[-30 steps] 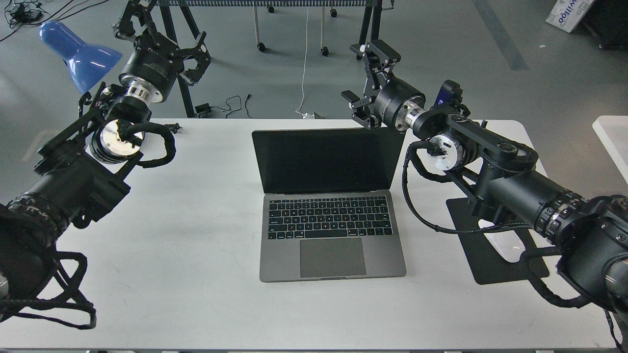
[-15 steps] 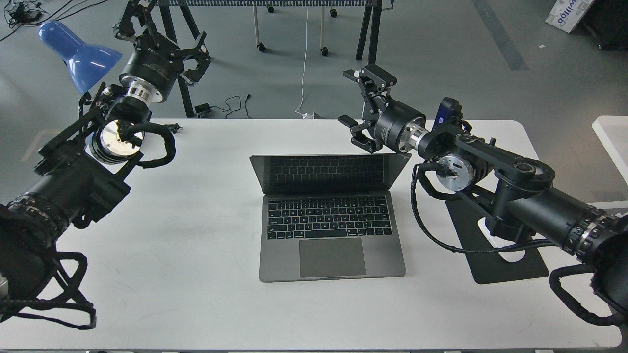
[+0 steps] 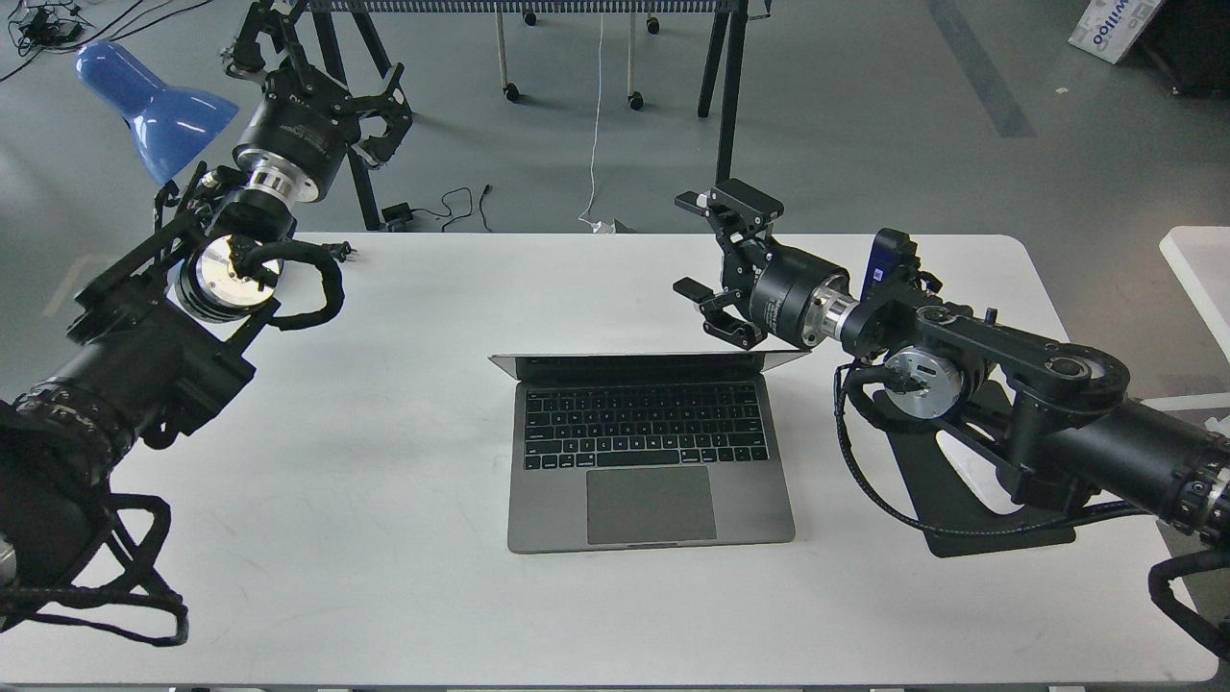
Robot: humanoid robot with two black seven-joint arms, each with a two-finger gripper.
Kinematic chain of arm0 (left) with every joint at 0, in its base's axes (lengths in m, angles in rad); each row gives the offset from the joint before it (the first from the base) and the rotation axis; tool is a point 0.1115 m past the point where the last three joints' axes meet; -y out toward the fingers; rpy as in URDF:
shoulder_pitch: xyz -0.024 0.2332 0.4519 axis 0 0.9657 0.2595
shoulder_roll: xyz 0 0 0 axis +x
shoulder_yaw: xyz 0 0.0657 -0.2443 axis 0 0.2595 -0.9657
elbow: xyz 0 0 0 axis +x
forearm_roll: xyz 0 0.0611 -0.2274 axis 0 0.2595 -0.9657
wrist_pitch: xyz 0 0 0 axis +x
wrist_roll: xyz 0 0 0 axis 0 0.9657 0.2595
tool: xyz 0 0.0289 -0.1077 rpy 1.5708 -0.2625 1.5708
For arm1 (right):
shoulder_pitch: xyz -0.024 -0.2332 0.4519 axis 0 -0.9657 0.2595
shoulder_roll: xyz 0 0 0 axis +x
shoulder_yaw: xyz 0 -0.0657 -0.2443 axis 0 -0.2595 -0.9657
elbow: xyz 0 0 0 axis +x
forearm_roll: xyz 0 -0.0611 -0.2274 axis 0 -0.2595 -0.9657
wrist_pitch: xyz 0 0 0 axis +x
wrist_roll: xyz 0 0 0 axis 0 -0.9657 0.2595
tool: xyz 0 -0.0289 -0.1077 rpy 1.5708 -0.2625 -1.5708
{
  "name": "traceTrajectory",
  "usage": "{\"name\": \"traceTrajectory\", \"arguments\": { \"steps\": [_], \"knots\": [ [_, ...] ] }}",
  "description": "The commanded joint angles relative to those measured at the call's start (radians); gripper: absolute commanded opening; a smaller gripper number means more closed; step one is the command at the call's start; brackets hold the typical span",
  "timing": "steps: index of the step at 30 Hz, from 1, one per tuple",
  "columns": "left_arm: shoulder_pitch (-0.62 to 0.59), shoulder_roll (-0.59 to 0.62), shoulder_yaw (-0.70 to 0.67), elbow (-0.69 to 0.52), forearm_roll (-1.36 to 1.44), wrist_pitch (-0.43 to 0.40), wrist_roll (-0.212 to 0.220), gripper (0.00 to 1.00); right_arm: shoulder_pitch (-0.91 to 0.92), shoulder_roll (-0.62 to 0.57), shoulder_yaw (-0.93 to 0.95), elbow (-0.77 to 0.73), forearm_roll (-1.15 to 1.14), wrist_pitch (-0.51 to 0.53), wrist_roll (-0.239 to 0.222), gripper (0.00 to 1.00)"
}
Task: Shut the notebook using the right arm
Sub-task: 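Push the laptop screen down toward the keyboard with the right gripper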
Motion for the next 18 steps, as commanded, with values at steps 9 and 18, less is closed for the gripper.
{"name": "traceTrajectory", "arguments": {
  "steps": [9,18],
  "knots": [
    [0.000,0.000,0.000,0.000,0.000,0.000,0.000,1.00,-0.027,-0.061,-0.092,0.103,-0.001,0.009,0.000,1.00],
    [0.000,0.000,0.000,0.000,0.000,0.000,0.000,1.00,-0.027,-0.066,-0.165,0.122,-0.004,0.024,0.000,1.00]
  ]
}}
